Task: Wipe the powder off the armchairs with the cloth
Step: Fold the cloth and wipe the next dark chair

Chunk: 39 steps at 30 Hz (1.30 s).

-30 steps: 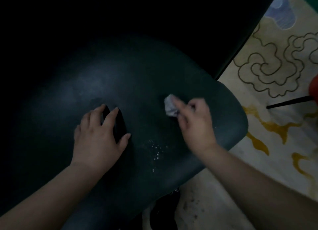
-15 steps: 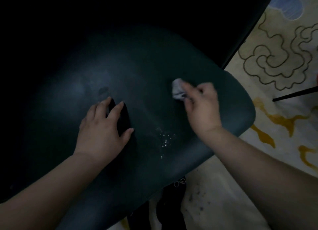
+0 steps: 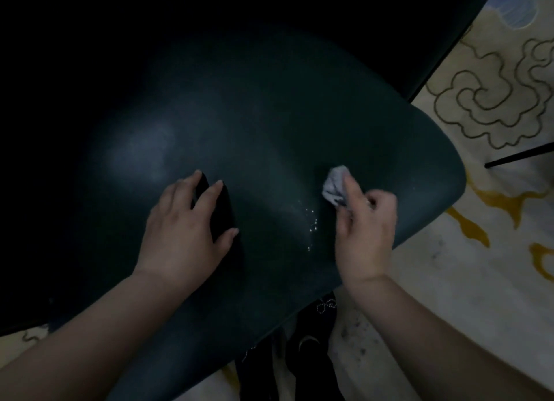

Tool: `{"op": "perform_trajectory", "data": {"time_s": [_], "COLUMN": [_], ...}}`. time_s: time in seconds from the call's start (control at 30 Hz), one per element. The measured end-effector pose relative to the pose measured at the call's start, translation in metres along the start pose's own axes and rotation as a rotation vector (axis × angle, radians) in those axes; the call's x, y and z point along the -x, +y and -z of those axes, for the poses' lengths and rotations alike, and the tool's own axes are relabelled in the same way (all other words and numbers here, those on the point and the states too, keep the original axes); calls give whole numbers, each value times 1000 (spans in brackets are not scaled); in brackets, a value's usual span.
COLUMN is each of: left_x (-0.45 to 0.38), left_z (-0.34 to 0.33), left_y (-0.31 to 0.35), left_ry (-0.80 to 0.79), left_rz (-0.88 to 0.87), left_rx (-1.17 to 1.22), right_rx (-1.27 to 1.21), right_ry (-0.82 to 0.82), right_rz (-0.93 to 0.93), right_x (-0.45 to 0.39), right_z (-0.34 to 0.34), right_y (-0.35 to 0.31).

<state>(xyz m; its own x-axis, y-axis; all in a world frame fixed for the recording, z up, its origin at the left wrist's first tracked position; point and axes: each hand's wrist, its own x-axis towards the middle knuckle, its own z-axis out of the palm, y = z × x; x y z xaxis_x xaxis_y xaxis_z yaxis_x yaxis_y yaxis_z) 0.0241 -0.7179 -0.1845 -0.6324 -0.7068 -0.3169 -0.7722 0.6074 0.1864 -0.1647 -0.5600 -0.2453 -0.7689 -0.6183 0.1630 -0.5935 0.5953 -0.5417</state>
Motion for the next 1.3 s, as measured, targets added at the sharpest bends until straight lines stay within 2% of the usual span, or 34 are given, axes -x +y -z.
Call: {"op": "perform_trajectory", "data": {"time_s": [0.03,0.1,0.17,0.23,0.27,0.4,0.47,0.53,0.57,0.6,0.63,0.77,0.87,0.93,1.0,1.03,1.1,1.2,1.23,1.3], "left_x": [2,6,11,14,16,20,21,20,20,20,20,14,8,3,-3,-6,-12,-20,-22,-24], "left_z": [-1,-2,-5,-7,-8,-11,-13,-14,-14,-15,-14,-10,-6,-5,-4,-4,-3,-3,-4,-5], "left_y": [-1,-4,-6,-7,-8,-9,-7,-7,-6,-5,-5,-3,0,4,10,13,18,22,22,23], "left_ry": [4,13,29,38,40,61,65,69,68,68,67,71,77,79,84,85,84,76,72,75], "left_rz": [2,4,-5,-11,-13,-7,-7,-5,-3,-3,-1,7,4,-2,-13,-18,-29,-39,-37,-32], "left_rx": [2,1,9,7,4,20,18,23,21,12,2,6,0,-3,1,1,-4,-15,-13,-3], "right_rx": [-6,-62,-103,-56,-41,-12,-35,-96,-90,-75,-57,23,33,-58,-20,-28,10,24,34,48], "right_ry": [17,-74,-149,-103,-59,72,13,-136,-188,-216,-216,14,-19,-104,-193,-198,-131,64,82,51], "right_rz": [-31,-7,101,211,207,-53,-39,99,245,359,376,36,-11,77,336,407,342,7,-12,71], "right_x": [20,54,56,29,13,3,30,47,46,36,17,-38,0,26,32,20,-16,-48,-44,-26], "right_z": [2,-4,-16,-28,-31,-18,-18,-27,-32,-37,-40,-21,-15,-20,-25,-23,-15,6,11,14], "right_y": [-3,-21,-40,-48,-45,-19,-26,-49,-62,-70,-69,-26,-7,-24,-37,-36,-16,24,30,28]}}
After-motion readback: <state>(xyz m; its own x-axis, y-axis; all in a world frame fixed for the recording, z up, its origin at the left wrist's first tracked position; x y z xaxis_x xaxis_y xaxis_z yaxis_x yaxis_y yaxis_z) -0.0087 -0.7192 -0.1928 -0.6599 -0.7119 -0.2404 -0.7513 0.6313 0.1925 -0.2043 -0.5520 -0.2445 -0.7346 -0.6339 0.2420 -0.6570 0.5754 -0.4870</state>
